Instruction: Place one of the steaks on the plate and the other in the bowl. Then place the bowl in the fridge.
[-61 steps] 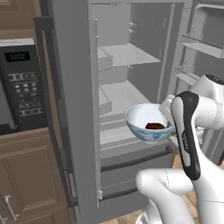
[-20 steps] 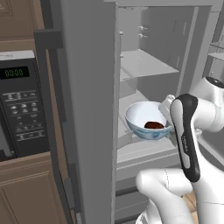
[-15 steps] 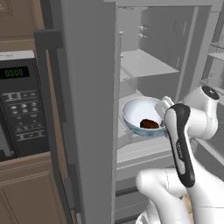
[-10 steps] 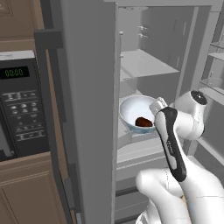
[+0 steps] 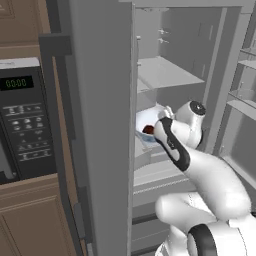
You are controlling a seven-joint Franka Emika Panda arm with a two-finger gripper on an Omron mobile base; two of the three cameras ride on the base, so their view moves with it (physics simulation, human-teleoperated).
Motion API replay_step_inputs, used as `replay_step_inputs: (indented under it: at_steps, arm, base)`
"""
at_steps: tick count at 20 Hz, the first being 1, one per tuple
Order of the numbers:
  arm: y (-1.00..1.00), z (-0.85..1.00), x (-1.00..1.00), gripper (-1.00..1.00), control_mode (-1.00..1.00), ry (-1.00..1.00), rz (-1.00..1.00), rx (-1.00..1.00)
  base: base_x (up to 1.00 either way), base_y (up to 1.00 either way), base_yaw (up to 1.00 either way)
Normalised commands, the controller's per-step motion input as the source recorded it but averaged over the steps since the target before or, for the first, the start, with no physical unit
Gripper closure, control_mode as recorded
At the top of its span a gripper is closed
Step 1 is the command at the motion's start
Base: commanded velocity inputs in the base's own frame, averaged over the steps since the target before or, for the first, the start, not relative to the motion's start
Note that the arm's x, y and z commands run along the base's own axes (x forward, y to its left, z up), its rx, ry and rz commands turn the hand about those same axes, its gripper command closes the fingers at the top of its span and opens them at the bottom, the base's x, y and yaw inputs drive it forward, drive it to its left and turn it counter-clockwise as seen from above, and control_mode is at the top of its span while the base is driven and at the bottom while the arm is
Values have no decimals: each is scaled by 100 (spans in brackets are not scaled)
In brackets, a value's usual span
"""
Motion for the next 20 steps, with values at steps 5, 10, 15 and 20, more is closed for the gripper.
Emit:
replay_step_inputs:
  at_steps: [5,10,15,20]
  arm:
    - [13,-6,100,100,-100,9,-4,7]
    - [1,-7,89,100,-100,1,0,2]
    - [0,-38,57,100,-100,0,-1,0]
    - [0,-49,30,100,-100,-3,0,-3]
  base:
    - [0,0,0]
    - [0,0,0]
    - [0,0,0]
    - [0,0,0]
